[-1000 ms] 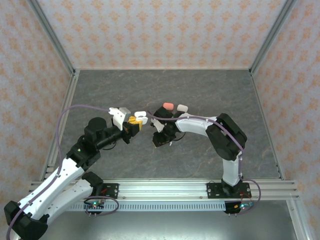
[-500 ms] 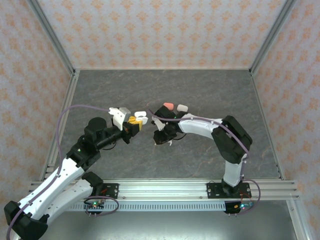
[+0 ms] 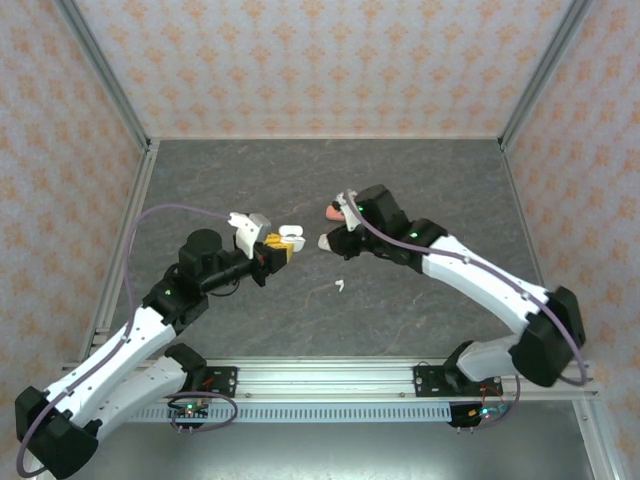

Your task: Insert wireless bluetooth earbuds into charging case

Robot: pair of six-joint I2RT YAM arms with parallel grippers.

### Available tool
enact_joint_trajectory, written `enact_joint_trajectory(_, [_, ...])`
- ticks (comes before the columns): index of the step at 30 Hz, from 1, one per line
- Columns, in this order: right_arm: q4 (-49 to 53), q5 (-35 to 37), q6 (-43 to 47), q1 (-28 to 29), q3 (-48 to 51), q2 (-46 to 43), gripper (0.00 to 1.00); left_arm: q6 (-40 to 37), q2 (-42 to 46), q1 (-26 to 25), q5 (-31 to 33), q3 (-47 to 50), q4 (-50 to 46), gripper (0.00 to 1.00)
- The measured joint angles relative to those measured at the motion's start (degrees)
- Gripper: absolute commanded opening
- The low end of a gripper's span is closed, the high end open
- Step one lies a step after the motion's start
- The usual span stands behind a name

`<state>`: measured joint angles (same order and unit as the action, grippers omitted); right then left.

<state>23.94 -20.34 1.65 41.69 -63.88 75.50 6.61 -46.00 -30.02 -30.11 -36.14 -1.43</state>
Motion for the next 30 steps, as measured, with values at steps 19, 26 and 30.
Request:
enact_joint_trajectory(19, [-7.0,0.0,11.3,5.2,-1.3,-8.9,0.21,1.5,-6.4,0.0,-8.3,-0.2,9.1,0.00])
enact_joint_trajectory(26, [-7.4,-2.5,11.7,5.6,-3.7,-5.7,0.21,1.5,-6.4,0.0,-10.1,-0.2,9.9,0.00])
enact_joint_trajectory(30, [-7.5,-4.0,11.7,6.0,-3.9,-4.3,0.21,1.5,-6.6,0.0,-10.4,-0.2,9.9,0.00])
